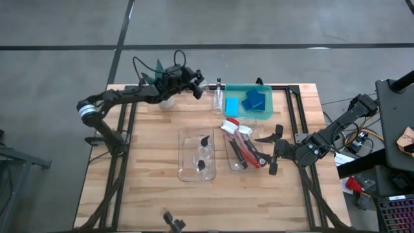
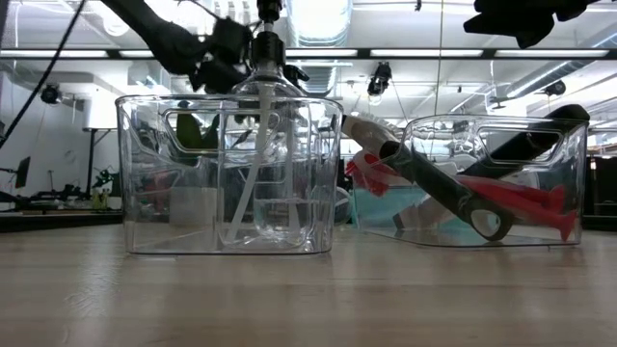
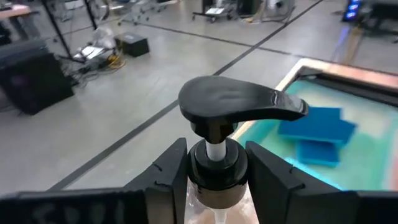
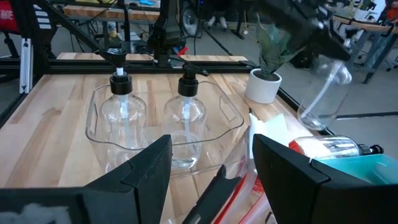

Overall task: Pick & Place Kitchen Sink Supplies
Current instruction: Put the transparent soap dispenser into the left transparent bin

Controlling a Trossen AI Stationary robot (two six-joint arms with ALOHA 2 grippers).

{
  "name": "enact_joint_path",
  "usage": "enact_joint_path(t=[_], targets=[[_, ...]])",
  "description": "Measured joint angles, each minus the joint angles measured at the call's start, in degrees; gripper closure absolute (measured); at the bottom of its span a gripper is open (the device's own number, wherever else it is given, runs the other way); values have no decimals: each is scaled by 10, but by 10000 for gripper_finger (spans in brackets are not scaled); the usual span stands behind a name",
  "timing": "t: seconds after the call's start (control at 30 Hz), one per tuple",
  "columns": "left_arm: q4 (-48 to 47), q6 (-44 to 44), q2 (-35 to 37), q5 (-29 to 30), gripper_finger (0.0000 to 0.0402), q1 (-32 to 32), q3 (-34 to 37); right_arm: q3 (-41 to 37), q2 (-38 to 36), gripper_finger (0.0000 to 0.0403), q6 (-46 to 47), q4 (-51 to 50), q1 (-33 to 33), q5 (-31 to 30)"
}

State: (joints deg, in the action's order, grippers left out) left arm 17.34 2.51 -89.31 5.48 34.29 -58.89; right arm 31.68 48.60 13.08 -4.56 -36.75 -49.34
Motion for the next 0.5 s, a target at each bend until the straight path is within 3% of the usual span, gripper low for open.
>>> enact_joint_path(t=[0.5], targets=[[-164, -8, 224, -7, 276, -124, 0, 0, 0, 181, -1, -2, 0, 3]])
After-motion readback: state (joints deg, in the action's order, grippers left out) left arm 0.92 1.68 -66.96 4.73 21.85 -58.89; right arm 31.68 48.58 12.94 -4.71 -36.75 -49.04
